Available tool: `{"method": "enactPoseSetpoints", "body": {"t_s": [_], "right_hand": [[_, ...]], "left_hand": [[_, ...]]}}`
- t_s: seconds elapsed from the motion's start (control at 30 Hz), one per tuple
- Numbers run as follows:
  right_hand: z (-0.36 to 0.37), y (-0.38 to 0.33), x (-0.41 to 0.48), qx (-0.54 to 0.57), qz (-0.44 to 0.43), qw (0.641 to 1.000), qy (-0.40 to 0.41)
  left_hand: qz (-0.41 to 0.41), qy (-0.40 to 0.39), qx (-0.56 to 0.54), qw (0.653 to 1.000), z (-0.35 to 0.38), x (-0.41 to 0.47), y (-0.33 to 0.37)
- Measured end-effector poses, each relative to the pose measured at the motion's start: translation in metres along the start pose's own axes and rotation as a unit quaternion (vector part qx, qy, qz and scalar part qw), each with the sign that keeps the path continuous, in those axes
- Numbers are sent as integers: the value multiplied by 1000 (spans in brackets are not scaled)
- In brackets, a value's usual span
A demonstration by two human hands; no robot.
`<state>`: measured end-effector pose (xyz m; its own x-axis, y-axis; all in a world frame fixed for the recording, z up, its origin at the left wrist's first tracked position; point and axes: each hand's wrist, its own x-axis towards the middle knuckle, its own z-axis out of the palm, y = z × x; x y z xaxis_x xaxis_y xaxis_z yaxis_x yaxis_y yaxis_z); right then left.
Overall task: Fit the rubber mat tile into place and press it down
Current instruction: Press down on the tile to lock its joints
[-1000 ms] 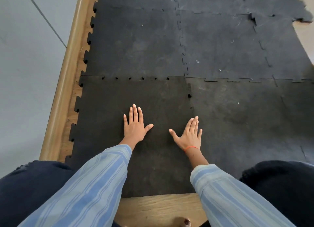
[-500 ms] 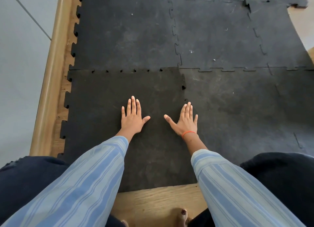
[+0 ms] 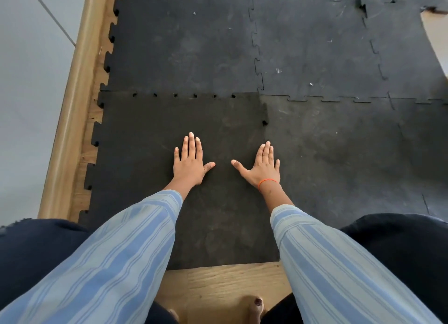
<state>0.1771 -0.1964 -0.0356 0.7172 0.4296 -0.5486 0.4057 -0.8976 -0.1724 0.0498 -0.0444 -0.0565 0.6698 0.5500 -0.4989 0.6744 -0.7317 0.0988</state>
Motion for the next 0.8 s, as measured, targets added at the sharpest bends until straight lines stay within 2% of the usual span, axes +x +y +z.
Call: {"method": "enactPoseSetpoints", "body": {"t_s": [0.13, 0.2, 0.5, 0.7, 0.8], "right_hand": [[46, 9, -54, 3, 46, 993, 104], [65, 10, -79, 15, 75, 989, 125], [71, 16, -79, 55, 83, 993, 65], [74, 19, -80, 56, 75, 992, 88], [90, 26, -104, 48, 101, 983, 142]], "left_hand": [[0, -9, 3, 1000, -5, -3, 0], [3, -14, 4, 1000, -6, -4, -2], [3, -20, 22, 1000, -6, -2, 0], [8, -19, 15, 1000, -5, -2, 0], [11, -20, 14, 1000, -6, -3, 0]]}}
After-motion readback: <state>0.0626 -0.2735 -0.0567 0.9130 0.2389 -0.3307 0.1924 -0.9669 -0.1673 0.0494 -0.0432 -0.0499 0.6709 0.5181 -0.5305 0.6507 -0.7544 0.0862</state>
